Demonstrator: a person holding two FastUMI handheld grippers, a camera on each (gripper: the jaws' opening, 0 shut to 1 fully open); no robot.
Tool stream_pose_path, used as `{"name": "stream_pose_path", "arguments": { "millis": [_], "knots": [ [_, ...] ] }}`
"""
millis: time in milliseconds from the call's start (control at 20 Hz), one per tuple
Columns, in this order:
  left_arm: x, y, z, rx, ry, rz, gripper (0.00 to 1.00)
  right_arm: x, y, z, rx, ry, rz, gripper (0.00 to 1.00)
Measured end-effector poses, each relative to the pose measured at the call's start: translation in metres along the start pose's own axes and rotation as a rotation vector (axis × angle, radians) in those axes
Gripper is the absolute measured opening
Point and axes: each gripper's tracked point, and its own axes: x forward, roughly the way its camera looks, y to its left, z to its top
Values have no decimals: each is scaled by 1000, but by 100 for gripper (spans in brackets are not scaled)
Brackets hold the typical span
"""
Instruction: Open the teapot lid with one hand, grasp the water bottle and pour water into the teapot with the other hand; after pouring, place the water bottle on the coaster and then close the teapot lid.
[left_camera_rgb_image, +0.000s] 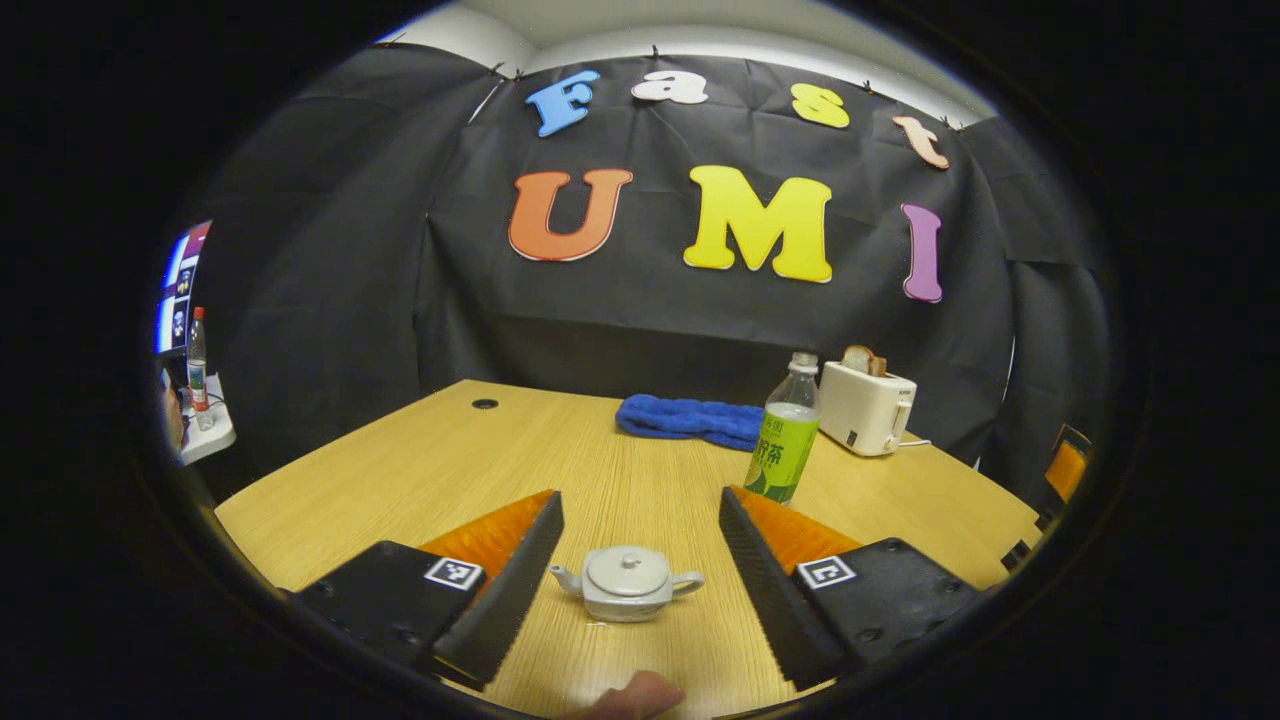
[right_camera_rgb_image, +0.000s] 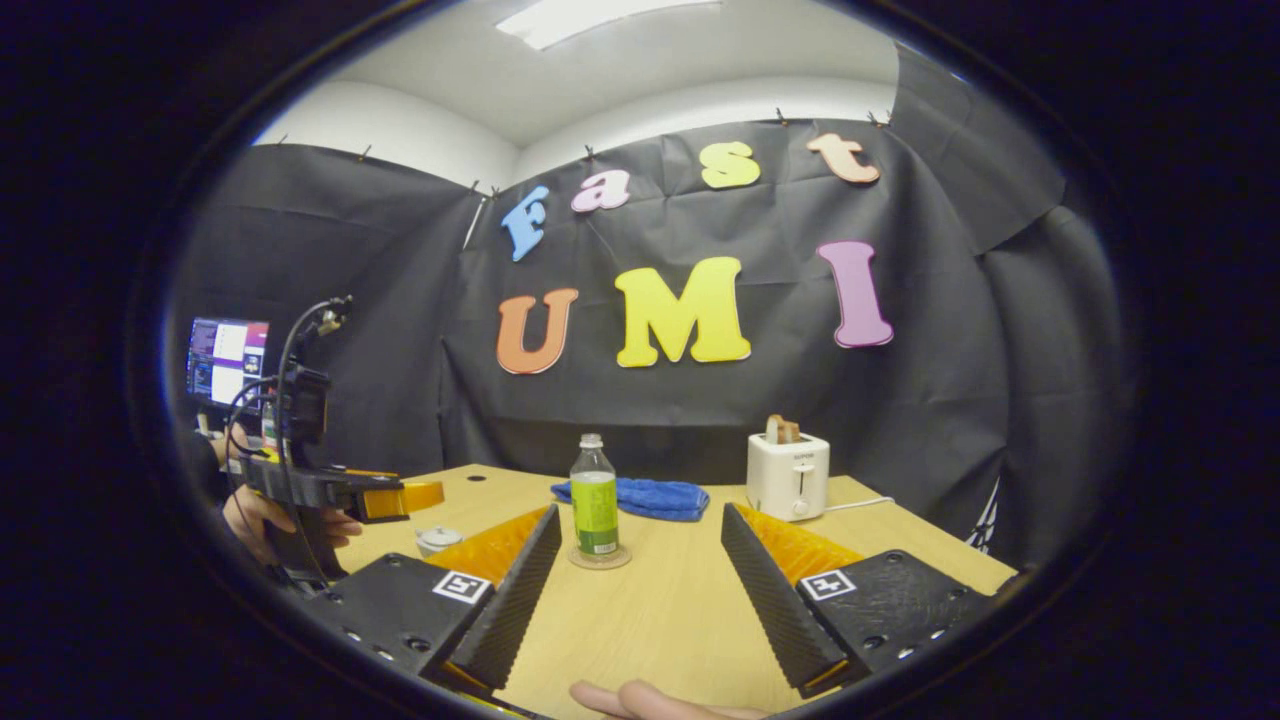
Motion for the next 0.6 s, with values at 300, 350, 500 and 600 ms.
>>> {"name": "stream_pose_path", "arguments": {
  "millis": [300,350,500,600],
  "knots": [
    [-67,-13,28,-4,-62,-22,98,-25,-2,24,-56,-3,-98,96],
    [-76,-16,33,6,-74,-28,98,-29,-4,29,-61,-3,-113,96],
    [-98,-21,42,54,-99,-37,98,-41,-13,39,-93,-8,-173,96],
    [-106,-24,44,71,-97,-48,98,-47,-14,44,-99,-13,-189,96]
  ]
}}
